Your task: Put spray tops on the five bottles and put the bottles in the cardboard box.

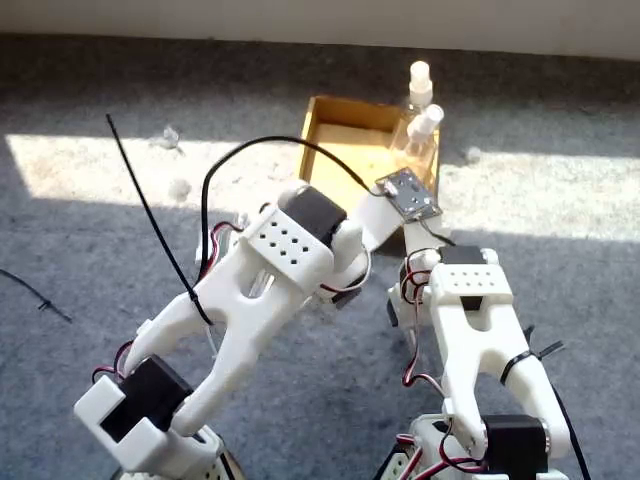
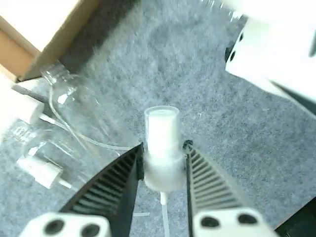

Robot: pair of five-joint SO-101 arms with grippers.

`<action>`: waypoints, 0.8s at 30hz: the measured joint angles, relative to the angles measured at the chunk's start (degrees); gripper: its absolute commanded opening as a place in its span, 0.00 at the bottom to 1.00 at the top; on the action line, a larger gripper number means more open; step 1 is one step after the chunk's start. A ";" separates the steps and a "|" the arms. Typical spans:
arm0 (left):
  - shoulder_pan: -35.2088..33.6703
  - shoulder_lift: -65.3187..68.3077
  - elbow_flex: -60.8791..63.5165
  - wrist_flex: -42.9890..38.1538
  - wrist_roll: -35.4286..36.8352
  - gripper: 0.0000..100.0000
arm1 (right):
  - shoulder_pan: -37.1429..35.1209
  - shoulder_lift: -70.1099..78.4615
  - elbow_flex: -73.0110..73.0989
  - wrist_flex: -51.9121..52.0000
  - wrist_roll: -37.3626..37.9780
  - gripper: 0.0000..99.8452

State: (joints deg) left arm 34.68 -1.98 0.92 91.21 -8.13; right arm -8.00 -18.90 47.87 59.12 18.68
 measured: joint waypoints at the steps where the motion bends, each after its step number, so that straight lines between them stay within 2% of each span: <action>1: 0.00 -0.09 -2.64 1.49 -0.35 0.02 | 0.00 0.00 0.00 0.00 0.00 0.01; 6: -1.32 -7.65 -10.02 4.04 -0.97 0.01 | 0.00 -8.53 0.70 -3.16 0.00 0.01; 13: -7.82 -26.64 -7.30 3.25 0.26 0.01 | -4.75 -27.60 8.88 -6.68 0.00 0.01; 19: -11.16 -39.56 -3.87 -6.15 2.55 0.01 | -10.64 -32.53 9.67 -15.47 0.00 0.01; 24: -15.38 -45.01 -3.43 -18.64 7.74 0.00 | -16.09 -33.14 11.08 -27.69 0.00 0.01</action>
State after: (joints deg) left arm 19.30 -46.99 -2.51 72.57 -0.40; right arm -24.09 -52.04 58.95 31.43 18.68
